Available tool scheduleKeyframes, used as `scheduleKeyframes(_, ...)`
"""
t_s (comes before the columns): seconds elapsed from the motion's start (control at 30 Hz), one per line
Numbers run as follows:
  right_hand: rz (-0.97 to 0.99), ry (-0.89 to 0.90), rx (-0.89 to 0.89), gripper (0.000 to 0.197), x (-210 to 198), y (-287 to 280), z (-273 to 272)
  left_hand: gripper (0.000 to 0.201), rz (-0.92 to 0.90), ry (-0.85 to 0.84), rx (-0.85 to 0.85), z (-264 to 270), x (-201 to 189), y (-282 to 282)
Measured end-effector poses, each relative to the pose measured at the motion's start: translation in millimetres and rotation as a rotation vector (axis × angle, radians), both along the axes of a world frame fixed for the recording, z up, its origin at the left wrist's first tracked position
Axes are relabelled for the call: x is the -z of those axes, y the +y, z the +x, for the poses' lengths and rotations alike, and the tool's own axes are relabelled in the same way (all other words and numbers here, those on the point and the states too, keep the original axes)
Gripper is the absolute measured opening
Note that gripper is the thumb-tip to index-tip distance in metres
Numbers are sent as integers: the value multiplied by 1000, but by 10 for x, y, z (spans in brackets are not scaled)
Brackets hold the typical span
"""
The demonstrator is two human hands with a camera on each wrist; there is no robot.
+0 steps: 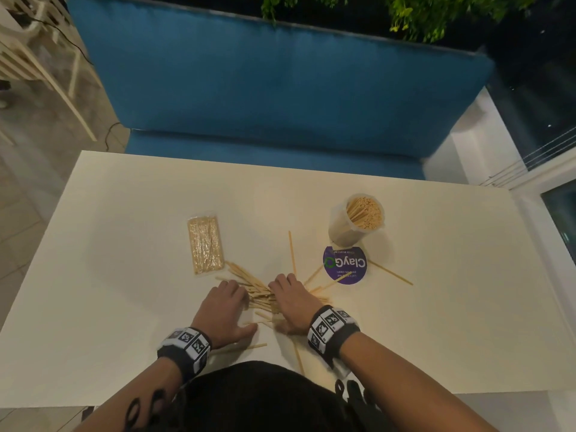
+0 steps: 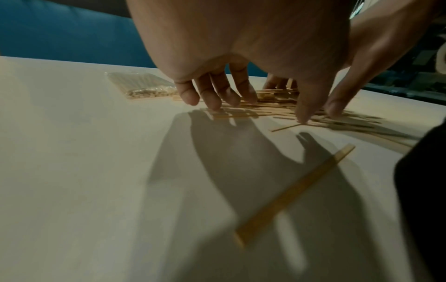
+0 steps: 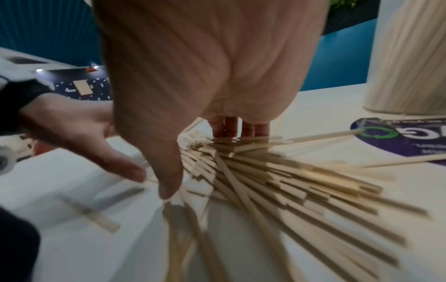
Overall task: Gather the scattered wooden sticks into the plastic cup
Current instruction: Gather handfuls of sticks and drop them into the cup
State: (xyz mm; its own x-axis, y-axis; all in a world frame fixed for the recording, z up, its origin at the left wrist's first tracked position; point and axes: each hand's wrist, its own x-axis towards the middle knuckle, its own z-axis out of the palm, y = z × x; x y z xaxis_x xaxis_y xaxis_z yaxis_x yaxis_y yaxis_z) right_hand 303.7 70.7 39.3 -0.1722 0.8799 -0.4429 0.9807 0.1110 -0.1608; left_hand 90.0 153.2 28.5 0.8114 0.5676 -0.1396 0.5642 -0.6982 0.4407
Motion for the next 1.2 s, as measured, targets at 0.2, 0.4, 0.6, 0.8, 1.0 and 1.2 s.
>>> scheduleKeyframes(0.2, -10, -73, -17, 48, -31, -11, -184, 30, 24, -53, -52, 64, 105, 26)
scheduleKeyframes(0.4, 9, -124, 31, 28, -2, 14, -452, 27, -33, -80, -193, 105, 141, -21)
scheduleKeyframes(0.6, 15, -163, 126, 31, -40, 62, -596, 23, -100, -77, -226, 128, 153, -8)
scheduleKeyframes(0.8, 2, -153, 222, 24, -66, 56, -609, 21, -171, -137, -227, 124, 133, 10)
scheduleKeyframes(1.0, -14, -153, 157, 31, -96, 107, -365, 23, -205, -239, -163, 65, -21, 66)
scheduleKeyframes(1.2, -19, -26, 149, 37, -165, 133, -74, 53, -31, -217, -179, 58, -248, 184)
